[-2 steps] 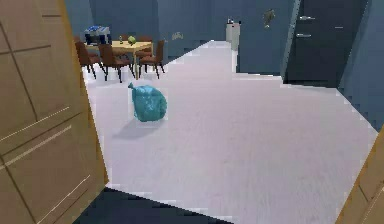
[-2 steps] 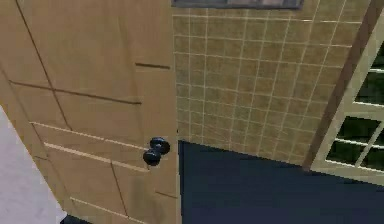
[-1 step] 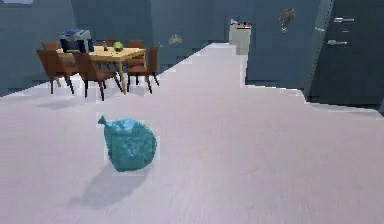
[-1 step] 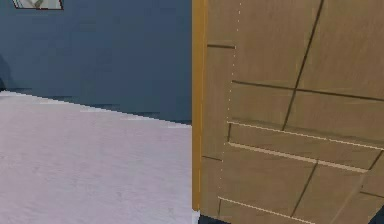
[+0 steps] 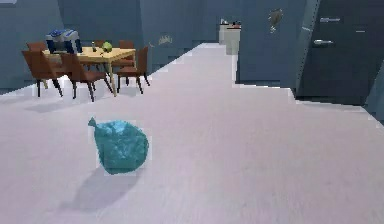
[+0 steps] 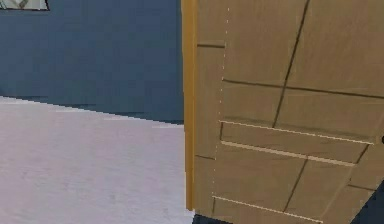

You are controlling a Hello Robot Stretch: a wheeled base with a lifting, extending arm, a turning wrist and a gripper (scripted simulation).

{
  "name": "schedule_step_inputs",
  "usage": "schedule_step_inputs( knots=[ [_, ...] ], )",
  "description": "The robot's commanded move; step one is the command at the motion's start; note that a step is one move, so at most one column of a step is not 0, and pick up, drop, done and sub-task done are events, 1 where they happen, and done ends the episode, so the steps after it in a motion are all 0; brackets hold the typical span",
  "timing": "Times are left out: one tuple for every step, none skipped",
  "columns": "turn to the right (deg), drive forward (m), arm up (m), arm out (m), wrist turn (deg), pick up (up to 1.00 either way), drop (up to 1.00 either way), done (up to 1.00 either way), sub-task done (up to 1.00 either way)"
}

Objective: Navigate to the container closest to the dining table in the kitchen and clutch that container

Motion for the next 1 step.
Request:
schedule_step_inputs(
  knots=[
    [6.0, 0.0, 0.0, 0.0, 0.0, 0.0, 0.0, 0.0, 0.0]
  ],
)
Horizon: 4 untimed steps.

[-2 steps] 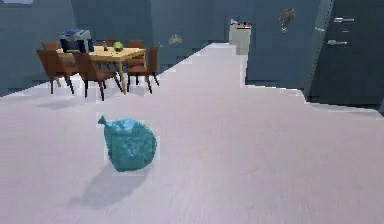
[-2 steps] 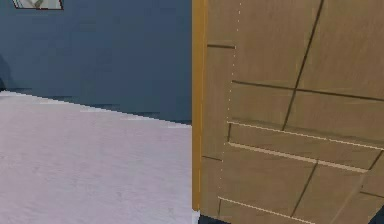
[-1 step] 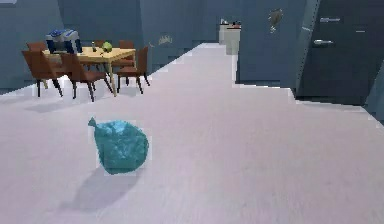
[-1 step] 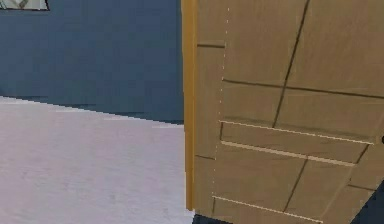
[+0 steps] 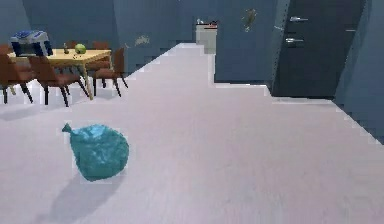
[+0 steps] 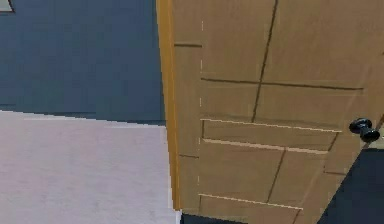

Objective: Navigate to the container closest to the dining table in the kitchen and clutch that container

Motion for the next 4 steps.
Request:
schedule_step_inputs(
  knots=[
    [0.0, 1.0, 0.0, 0.0, 0.0, 0.0, 0.0, 0.0, 0.0],
    [0.0, 0.9, 0.0, 0.0, 0.0, 0.0, 0.0, 0.0, 0.0],
    [-18.0, 0.0, 0.0, 0.0, 0.0, 0.0, 0.0, 0.0, 0.0],
    [0.0, 0.1, 0.0, 0.0, 0.0, 0.0, 0.0, 0.0, 0.0]
  ],
)
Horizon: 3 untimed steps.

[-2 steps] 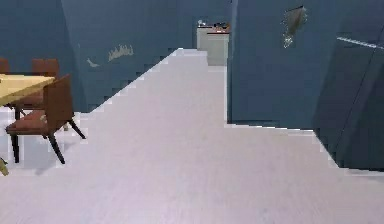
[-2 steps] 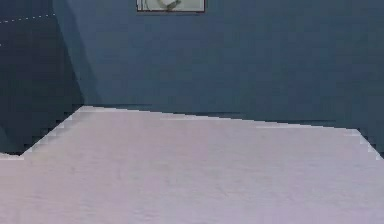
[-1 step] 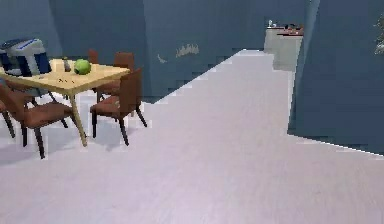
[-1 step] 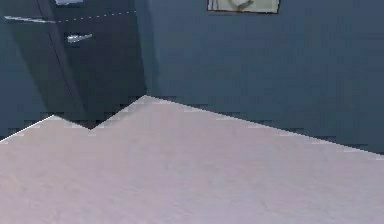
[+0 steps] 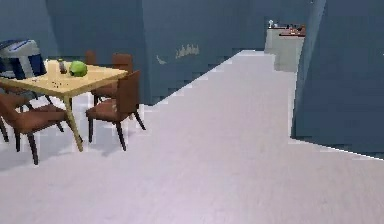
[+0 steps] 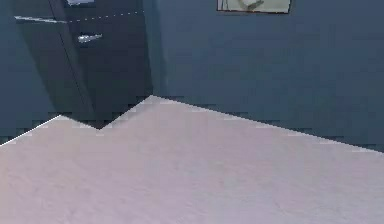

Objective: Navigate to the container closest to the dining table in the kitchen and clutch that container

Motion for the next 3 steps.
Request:
schedule_step_inputs(
  knots=[
    [-18.0, 0.0, 0.0, 0.0, 0.0, 0.0, 0.0, 0.0, 0.0],
    [0.0, 0.6, 0.0, 0.0, 0.0, 0.0, 0.0, 0.0, 0.0],
    [-21.0, 0.0, 0.0, 0.0, 0.0, 0.0, 0.0, 0.0, 0.0]
  ],
)
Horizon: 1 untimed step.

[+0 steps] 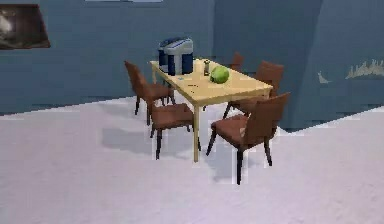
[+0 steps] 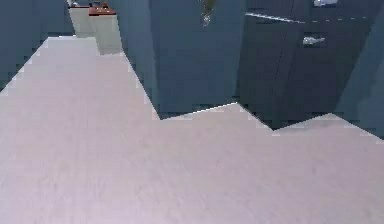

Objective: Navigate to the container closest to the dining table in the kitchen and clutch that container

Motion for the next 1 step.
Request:
schedule_step_inputs(
  knots=[
    [0.0, 0.95, 0.0, 0.0, 0.0, 0.0, 0.0, 0.0, 0.0]
  ],
)
